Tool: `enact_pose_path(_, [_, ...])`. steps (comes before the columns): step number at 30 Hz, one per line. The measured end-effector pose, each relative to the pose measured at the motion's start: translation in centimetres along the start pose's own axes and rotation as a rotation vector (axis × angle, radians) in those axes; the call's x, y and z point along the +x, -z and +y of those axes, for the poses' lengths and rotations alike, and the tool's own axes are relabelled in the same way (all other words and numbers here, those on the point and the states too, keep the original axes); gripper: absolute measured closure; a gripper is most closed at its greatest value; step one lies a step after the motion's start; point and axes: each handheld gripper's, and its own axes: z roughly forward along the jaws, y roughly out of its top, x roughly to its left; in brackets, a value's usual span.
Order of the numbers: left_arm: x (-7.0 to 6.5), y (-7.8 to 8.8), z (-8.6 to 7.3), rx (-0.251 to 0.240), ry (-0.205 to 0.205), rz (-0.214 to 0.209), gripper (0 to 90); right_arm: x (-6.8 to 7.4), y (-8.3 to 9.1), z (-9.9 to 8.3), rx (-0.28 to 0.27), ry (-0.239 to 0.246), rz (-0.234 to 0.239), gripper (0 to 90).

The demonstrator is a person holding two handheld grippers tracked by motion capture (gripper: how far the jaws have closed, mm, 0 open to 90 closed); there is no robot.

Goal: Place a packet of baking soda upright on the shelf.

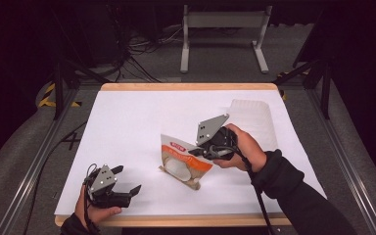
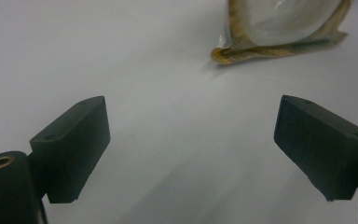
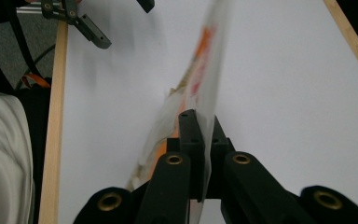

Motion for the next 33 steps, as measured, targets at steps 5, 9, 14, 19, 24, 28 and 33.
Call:
enact_pose_path(5, [0.0, -0.1, 0.0, 0.005, 0.001, -0.008, 11.3, -0.6, 1.0, 0.2, 0.031, 0.024, -0.027, 90.0])
enact_pose_path(9, [0.0, -0.1, -0.1, 0.006, 0.005, -0.007, 11.2, -1.1, 1.2, 0.0, 0.034, 0.017, -0.04, 90.0])
enact_pose_path(14, [0.0, -0.2, 0.0, 0.01, 0.0, -0.014, 11.2, -1.5, 2.1, 0.0, 0.006, 0.022, -0.06, 90.0])
enact_pose_path(19, [0.0, -0.2, -0.1, 0.014, 0.003, -0.017, 11.1, -2.4, 3.3, 0.0, -0.019, 0.043, -0.082, 90.0])
enact_pose_path(24, [0.0, -0.3, -0.1, 0.017, -0.002, -0.022, 11.1, -3.6, 4.9, -0.3, -0.042, 0.051, -0.126, 90.0])
enact_pose_path(28, [0.0, -0.4, -0.2, 0.022, -0.002, -0.023, 11.1, -4.5, 6.4, -0.6, -0.05, 0.055, -0.164, 90.0])
enact_pose_path(33, [0.0, -0.4, -0.2, 0.025, 0.002, -0.024, 11.0, -5.3, 8.0, -1.4, -0.06, 0.055, -0.21, 90.0])
